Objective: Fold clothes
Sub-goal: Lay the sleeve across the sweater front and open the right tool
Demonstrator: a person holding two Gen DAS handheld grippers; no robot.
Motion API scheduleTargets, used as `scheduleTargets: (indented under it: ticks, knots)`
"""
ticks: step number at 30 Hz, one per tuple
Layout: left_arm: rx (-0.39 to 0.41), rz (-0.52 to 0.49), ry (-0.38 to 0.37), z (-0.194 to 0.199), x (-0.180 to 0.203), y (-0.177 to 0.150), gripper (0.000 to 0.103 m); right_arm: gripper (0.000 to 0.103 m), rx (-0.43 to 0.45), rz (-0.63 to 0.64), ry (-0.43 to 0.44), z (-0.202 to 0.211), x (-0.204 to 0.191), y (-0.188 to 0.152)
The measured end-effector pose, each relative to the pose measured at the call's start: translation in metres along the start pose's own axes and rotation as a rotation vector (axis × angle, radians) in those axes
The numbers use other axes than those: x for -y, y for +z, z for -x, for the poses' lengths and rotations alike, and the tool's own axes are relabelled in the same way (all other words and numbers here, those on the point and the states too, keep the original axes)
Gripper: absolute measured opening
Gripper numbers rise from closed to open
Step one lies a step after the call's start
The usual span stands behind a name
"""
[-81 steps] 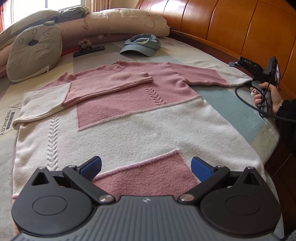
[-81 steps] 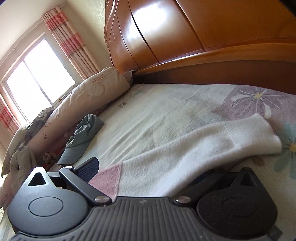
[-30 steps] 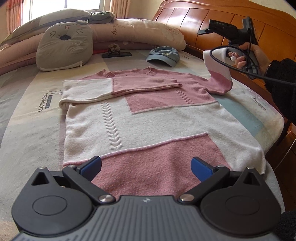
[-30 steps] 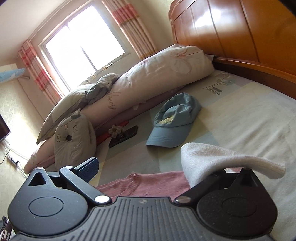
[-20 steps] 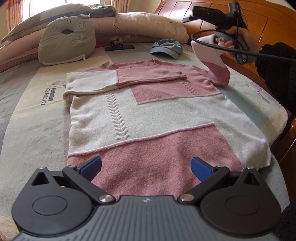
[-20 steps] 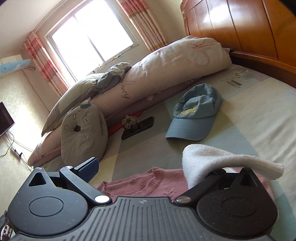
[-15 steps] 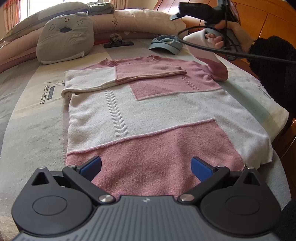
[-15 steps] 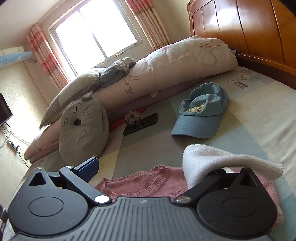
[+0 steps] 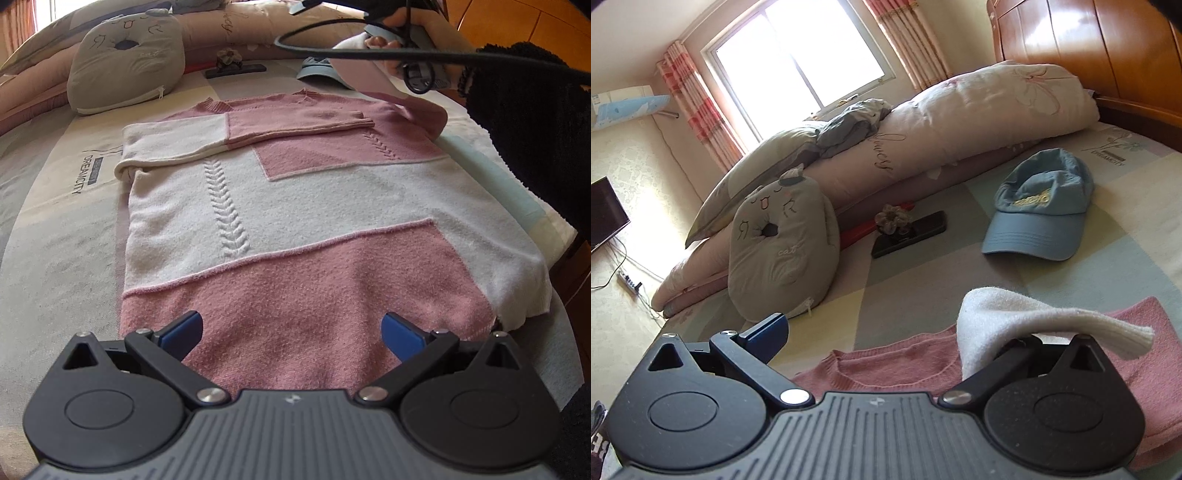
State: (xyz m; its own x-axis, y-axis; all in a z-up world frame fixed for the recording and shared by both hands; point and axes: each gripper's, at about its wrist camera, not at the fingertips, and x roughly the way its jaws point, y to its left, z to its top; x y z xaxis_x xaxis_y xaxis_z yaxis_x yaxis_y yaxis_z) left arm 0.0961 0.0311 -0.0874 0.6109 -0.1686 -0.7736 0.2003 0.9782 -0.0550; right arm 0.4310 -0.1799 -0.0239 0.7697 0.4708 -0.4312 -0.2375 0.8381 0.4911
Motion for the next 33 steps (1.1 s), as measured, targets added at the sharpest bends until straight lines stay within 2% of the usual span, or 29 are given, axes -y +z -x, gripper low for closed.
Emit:
scheduleTargets:
  ticks: [5,17,27,33]
  knots:
    - [-0.008,0.002,0.001,-0.001,0.001,-0.001,0.102,0.103,-0.015,0.024,0.044,-0.007,-0.022,-0.008]
    - [-0.012,0.018,-0.007,0.001,-0.002,-0.007,0.102,0.103,-0.084,0.095,0.052,-0.03,-0.055,-0.031]
    - [-0.016,0.016,-0.014,-0.001,0.001,-0.006,0.102,0.103,-0.212,0.035,0.06,-0.057,-0.034,-0.067]
    - [-0.008,0.009,-0.023,0.0,0.005,-0.007,0.102,0.103,-0.194,-0.105,0.12,-0.039,-0.001,-0.07]
